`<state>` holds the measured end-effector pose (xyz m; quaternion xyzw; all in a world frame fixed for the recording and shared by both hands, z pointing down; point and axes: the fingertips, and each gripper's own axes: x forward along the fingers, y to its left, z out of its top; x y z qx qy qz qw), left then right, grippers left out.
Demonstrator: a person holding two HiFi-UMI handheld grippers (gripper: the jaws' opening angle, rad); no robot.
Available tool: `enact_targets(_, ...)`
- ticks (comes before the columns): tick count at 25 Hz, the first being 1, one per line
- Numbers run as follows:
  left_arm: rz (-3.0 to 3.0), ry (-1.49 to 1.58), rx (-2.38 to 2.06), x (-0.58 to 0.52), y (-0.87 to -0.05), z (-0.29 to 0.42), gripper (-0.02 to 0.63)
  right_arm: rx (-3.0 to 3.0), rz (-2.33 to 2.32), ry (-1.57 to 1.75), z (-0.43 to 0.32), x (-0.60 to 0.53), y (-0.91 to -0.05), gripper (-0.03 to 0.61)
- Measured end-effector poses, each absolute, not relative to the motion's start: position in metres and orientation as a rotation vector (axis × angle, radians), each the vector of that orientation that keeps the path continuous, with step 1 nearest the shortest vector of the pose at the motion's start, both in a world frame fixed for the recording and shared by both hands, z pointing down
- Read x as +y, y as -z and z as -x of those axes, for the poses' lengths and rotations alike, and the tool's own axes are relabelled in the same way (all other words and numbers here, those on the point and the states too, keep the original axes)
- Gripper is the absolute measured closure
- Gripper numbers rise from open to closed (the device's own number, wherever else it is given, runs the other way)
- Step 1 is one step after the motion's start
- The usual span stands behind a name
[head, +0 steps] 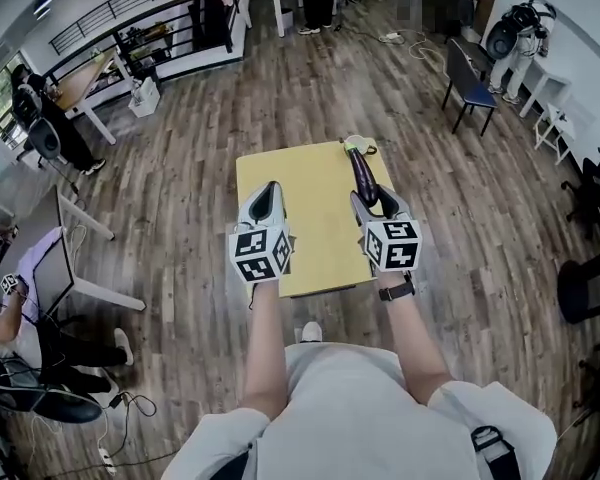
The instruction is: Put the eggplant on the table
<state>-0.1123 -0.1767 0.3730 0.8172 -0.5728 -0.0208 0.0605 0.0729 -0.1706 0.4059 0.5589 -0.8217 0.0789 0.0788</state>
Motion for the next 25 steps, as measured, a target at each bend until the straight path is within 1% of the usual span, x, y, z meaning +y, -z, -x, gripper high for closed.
enact_targets(5,-2.440,0.112,-1.750,-0.219,-0.378,0.142,0.604,-2.451,-1.682,-0.236,-0.054,-0.217,-0.413,0.356)
enact_targets(9,-2.396,0.116,-1.720,-0.239,-0.404,0.149,0.604,-2.447,-1.663,-0.242,-0.037,-0.235,-0.429,0.355)
enact_targets(16,-2.371,-0.008,-1.645,-0.277,-0.461,0.119,0.604,-2.448,-1.509,-0.329,-0.020,-0.266,-0.478,0.356)
enact_targets(20,-2.329,-0.067,-1.638,-0.300,-0.481,0.107,0.604,-2.421,-1.440,-0.311,-0.024,-0.303,-0.500,0.356)
enact_targets(25,-2.279,-0.146,-1.640,-0.312,-0.511,0.101,0.604,-2.367,-1.430,-0.438,-0.035,-0.327,-0.551,0.356)
